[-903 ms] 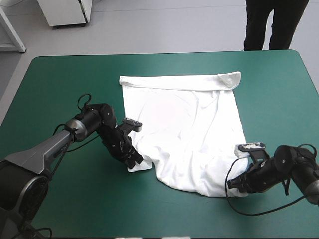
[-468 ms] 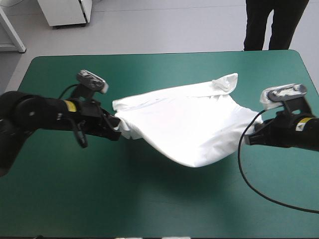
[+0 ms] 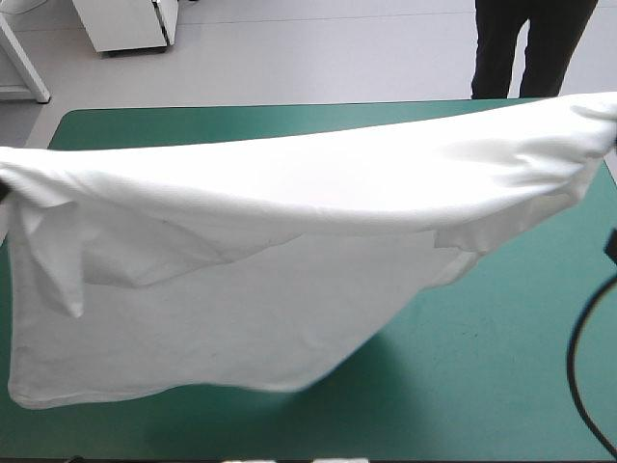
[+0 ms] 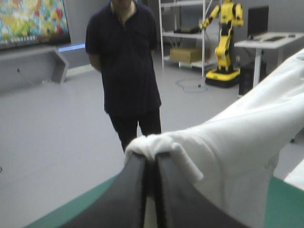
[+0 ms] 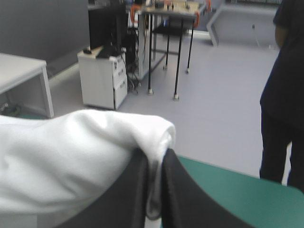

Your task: Fold the cloth

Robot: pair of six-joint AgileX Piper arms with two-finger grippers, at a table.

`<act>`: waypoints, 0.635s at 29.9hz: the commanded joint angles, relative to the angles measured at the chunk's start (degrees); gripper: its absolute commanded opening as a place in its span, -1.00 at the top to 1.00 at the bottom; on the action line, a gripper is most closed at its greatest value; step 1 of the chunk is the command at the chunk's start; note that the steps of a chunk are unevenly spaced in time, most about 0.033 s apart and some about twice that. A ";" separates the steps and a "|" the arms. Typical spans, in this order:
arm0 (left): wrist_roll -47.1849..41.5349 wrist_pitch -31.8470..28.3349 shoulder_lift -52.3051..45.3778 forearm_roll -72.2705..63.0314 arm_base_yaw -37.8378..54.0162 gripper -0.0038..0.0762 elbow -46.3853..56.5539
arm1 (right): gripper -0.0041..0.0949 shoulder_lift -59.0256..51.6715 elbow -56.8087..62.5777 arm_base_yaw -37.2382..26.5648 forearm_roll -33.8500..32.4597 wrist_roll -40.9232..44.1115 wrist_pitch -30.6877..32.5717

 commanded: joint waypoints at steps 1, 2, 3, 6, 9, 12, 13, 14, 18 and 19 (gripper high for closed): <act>-2.01 1.56 0.53 -1.53 -0.40 0.93 -4.78 | 0.94 -0.10 -6.52 0.10 3.68 -0.18 -4.01; -2.34 1.56 0.53 -1.67 -0.40 0.93 -4.90 | 0.94 -0.10 -7.17 0.10 4.62 -0.18 -4.64; -2.97 1.56 0.64 -1.81 -0.40 0.93 -4.90 | 0.94 -0.10 -7.59 0.10 5.88 -0.18 -5.34; -3.24 1.56 1.40 -0.52 -0.40 0.93 -3.88 | 0.94 0.01 -7.59 0.10 8.04 -1.99 -6.54; -3.24 1.56 3.68 3.40 -0.40 0.93 -1.63 | 0.94 1.85 -6.46 0.10 5.63 -2.08 -6.54; -3.24 1.56 7.42 6.53 -0.40 0.93 0.60 | 0.94 5.05 -4.83 0.10 1.22 -2.08 -6.68; -3.37 1.56 8.93 7.38 -0.40 0.93 1.42 | 0.94 6.59 -4.58 0.10 -0.10 -2.08 -6.68; -3.37 1.56 10.57 8.16 -0.40 0.93 2.30 | 0.95 8.37 -4.46 0.10 -0.95 -2.08 -6.68; -3.49 1.56 17.26 10.47 -0.40 0.93 5.04 | 0.96 15.29 -4.46 0.10 -3.20 -2.67 -7.26; -3.49 1.56 19.16 10.52 -0.40 0.93 5.54 | 0.96 17.32 -4.46 0.10 -3.30 -3.21 -7.38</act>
